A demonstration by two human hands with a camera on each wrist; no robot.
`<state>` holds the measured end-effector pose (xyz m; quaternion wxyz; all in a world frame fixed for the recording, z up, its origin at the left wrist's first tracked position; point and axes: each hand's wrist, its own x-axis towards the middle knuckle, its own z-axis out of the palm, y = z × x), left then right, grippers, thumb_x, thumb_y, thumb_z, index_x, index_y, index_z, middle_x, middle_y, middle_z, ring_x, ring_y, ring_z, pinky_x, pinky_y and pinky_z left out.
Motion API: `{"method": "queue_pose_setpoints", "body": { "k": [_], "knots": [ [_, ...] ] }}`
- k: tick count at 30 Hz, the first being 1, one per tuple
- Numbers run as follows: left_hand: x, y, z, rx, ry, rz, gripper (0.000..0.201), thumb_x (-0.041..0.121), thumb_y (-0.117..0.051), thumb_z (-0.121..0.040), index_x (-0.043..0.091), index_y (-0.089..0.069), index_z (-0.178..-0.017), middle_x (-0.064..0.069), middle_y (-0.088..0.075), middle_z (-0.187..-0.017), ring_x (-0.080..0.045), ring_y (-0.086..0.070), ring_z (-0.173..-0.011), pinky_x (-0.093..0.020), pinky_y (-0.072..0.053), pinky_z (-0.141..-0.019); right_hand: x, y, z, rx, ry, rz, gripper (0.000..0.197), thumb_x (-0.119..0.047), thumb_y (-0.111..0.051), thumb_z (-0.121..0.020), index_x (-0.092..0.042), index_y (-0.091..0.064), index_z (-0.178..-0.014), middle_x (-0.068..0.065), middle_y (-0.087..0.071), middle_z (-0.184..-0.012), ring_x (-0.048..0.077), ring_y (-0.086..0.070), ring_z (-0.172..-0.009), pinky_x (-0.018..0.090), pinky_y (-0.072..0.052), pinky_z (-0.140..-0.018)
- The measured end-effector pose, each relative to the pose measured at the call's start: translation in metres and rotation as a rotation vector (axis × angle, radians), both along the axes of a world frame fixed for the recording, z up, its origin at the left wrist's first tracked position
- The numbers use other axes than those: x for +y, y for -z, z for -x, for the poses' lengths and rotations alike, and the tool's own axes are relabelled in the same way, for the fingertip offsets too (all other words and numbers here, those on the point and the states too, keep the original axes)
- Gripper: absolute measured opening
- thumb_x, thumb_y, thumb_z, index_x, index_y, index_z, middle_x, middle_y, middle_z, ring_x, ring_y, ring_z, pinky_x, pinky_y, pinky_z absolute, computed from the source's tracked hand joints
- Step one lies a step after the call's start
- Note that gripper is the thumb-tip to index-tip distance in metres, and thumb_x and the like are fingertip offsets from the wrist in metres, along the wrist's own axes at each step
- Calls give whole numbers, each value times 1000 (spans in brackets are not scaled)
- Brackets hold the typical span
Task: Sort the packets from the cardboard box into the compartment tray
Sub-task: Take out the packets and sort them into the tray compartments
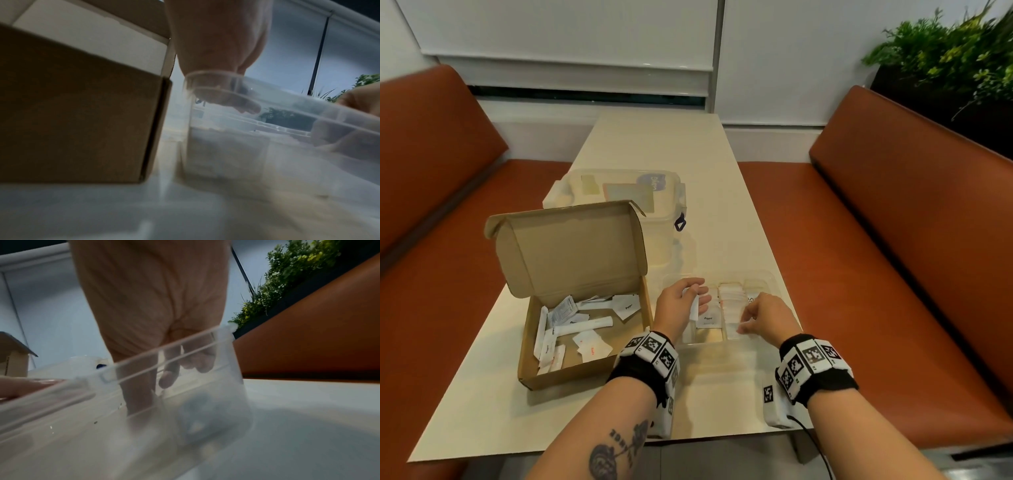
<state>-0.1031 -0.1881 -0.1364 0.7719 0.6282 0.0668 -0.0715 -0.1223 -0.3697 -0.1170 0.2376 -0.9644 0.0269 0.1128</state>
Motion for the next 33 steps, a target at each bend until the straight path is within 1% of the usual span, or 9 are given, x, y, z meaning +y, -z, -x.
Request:
{"method": "queue_pose_setpoints", "body": {
  "k": [5,10,15,18,20,23,27,30,33],
  "knots": [
    [2,2,0,12,1,39,20,12,-45,-100,12,-64,-105,-9,-68,-97,-21,-70,-86,-25,-57,-69,3,5,3,-39,-41,-4,33,-17,-79,-70,-22,-46,-67,-4,-50,-82,10,-46,-68,19,-33,-56],
    [1,-2,1,22,11,55,25,16,-39,-102,12,-57,-120,-11,-67,-102,-20,-68,-85,-24,-57,-67,4,10,1,-32,-23,-1,39,-9,-75,-71,-20,-40,-59,-7,-46,-66,7,-41,-57,20,-32,-53],
    [1,-5,3,2,35,19,32,19,-34,-104,21,-46,-133,-10,-65,-110,-21,-65,-94,-35,-53,-82,5,11,-1,2,8,12,41,-12,-75,-74,-19,-38,-59,-4,-45,-62,13,-42,-60,23,-34,-54],
    [2,-5,3,-38,62,-49,36,24,-34,-104,23,-42,-139,-6,-64,-117,-17,-62,-105,-37,-52,-92,8,9,0,-77,37,-47,35,-17,-73,-77,-20,-40,-63,-5,-46,-65,11,-42,-59,23,-35,-55],
    [3,-6,3,-78,85,-96,37,27,-34,-104,26,-40,-140,-1,-63,-119,-15,-58,-114,-39,-49,-98,16,3,0,-216,108,-214,25,-27,-69,-82,-20,-48,-71,-6,-52,-67,9,-47,-61,20,-35,-55],
    [2,-11,2,-126,110,-116,38,28,-34,-103,28,-39,-141,4,-62,-122,-4,-55,-114,-24,-47,-94,37,-10,-5,-183,144,-507,18,-35,-67,-85,-18,-61,-87,-3,-67,-77,8,-58,-66,17,-42,-57],
    [0,-17,0,-151,126,-155,40,30,-35,-103,28,-39,-143,5,-60,-128,-1,-49,-117,-9,-34,-89,54,-22,-13,-26,131,-797,15,-13,-73,-80,-10,-61,-89,2,-65,-68,10,-60,-58,21,-51,-60],
    [4,-19,0,-169,60,-233,41,34,-43,-100,30,-41,-141,5,-56,-134,-3,-47,-122,-12,-35,-93,57,-24,-18,-39,144,-821,12,-8,-74,-79,-8,-64,-85,1,-62,-67,8,-58,-58,20,-51,-60],
    [14,-15,-2,-211,-83,-489,45,33,-49,-97,26,-42,-141,3,-48,-142,-10,-43,-129,-26,-33,-106,53,-22,-25,-143,121,-579,4,-9,-70,-82,-8,-70,-85,-2,-63,-65,8,-57,-59,11,-45,-57]
  ]
}}
